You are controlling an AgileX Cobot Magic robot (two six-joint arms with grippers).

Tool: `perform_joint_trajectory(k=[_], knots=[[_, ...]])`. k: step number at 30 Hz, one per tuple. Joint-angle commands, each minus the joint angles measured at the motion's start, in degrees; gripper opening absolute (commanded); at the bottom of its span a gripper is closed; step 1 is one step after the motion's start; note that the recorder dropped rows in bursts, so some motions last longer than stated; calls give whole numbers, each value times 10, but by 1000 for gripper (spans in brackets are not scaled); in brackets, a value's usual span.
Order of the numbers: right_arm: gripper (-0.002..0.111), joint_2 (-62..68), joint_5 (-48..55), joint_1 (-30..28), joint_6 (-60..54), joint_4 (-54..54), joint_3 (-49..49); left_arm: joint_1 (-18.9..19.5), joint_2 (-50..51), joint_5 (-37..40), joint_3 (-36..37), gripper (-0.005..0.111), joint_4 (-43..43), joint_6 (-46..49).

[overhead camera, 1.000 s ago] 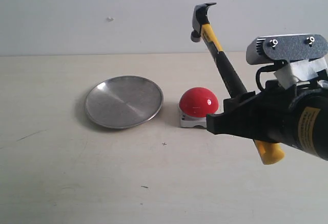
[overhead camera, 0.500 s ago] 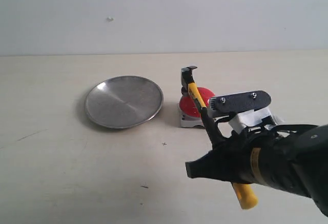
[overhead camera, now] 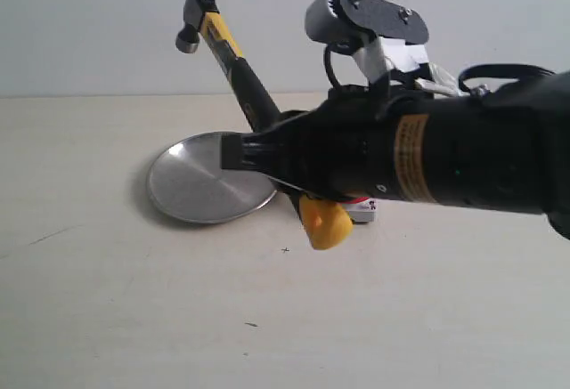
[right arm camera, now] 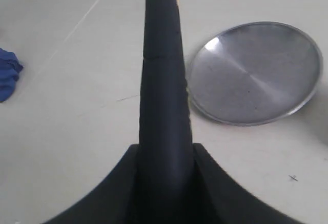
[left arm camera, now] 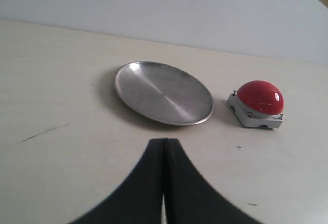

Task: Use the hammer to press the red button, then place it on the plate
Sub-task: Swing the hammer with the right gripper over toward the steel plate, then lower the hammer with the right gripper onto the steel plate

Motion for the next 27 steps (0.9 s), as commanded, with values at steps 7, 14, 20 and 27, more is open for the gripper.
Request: perform_joint_trajectory(k=[7,14,20,27], knots=[[0,194,-33,-2,21,83,-132,1,-3,-2,0,0,-3,-1],[0,265,-52,-22,20,165,-229,1,-3,-2,0,0,-3,-1],[0,268,-246,-73,-71,263,-242,1,-3,-2,0,0,-3,-1],[0,268,-391,-85,-284,487,-181,1,-3,-2,0,0,-3,-1]])
